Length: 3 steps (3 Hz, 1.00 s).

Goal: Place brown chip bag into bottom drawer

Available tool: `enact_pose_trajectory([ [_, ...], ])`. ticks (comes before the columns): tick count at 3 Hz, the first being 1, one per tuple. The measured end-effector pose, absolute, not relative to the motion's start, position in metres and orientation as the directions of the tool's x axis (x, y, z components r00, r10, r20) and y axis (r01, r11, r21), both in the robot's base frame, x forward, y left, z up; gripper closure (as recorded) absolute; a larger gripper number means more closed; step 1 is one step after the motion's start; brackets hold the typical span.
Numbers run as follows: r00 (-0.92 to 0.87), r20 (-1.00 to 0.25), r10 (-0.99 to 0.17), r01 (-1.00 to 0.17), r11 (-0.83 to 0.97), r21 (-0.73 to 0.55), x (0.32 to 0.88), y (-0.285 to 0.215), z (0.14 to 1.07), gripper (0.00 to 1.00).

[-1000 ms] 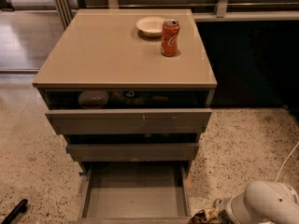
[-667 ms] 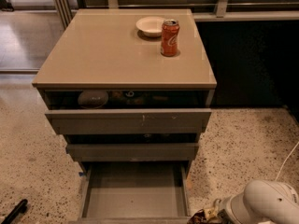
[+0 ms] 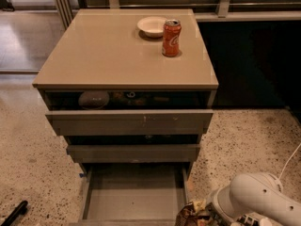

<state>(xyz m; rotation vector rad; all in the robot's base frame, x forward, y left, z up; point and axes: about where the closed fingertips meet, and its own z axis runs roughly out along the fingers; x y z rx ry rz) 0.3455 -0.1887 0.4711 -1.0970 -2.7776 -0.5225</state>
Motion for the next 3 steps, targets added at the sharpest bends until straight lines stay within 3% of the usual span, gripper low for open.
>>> enact_pose_trajectory([
  [3, -0.731, 0.197, 0.653, 0.682, 0.686, 0.256, 0.34, -0.166, 0.471, 1.0],
])
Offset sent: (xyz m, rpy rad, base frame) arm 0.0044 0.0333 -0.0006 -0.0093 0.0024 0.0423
